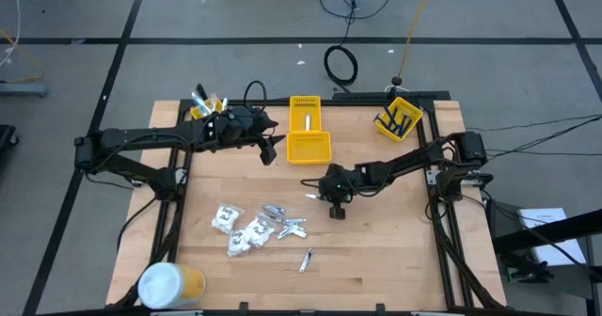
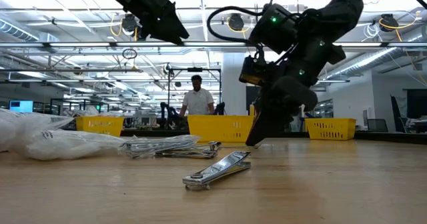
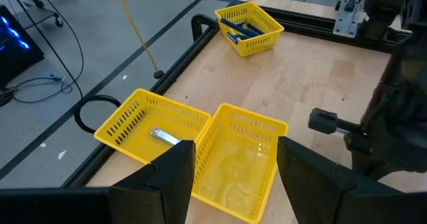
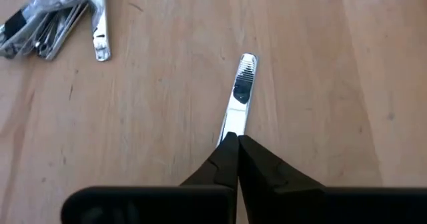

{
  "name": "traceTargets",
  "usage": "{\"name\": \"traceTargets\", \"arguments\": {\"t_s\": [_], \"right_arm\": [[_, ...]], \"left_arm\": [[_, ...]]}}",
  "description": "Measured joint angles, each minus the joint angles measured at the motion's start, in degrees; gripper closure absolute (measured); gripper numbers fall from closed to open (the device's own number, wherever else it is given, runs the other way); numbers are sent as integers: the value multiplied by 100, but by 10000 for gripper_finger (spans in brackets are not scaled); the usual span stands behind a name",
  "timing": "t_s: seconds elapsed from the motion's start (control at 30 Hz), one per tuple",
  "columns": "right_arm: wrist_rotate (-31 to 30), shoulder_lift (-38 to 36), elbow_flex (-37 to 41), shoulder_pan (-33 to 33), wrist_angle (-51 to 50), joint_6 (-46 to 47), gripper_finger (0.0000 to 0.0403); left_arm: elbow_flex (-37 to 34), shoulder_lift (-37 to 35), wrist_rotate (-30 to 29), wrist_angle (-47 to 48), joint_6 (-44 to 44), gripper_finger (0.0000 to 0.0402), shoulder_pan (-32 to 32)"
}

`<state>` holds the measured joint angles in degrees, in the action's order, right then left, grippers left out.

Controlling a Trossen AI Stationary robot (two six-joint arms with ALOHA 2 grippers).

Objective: Pick & Place Travel size toiletries
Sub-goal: Put the nail cutter into the top middle yellow bin

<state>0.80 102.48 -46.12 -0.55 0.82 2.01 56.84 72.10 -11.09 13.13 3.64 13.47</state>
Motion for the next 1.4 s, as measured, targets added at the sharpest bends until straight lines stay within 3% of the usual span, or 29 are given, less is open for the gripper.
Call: {"name": "traceTargets", "arguments": {"t_s": [0.17, 0.33, 0.4, 0.6, 0.87, 1.4], "right_arm": [[-77, -82, -1, -108, 133, -125, 403], [-72, -146, -1, -108, 163, -100, 403], [-74, -155, 0, -108, 180, -138, 403], [-58, -157, 0, -97, 320, -161, 403], [75, -153, 1, -104, 520, -165, 403], [-386, -1102, 20, -341, -133, 319, 403]], "left_arm": [[0, 4, 123, 144, 190, 192, -10], [0, 436, 1349, 648, 335, 192, -243], [2, 796, 1555, 688, 386, 192, -436], [-2, 2159, 1575, 402, 498, 192, -921], [-2, 3460, 1722, -1579, 447, 192, -1214], [0, 3659, 1716, -1768, 416, 192, -1131]]}}
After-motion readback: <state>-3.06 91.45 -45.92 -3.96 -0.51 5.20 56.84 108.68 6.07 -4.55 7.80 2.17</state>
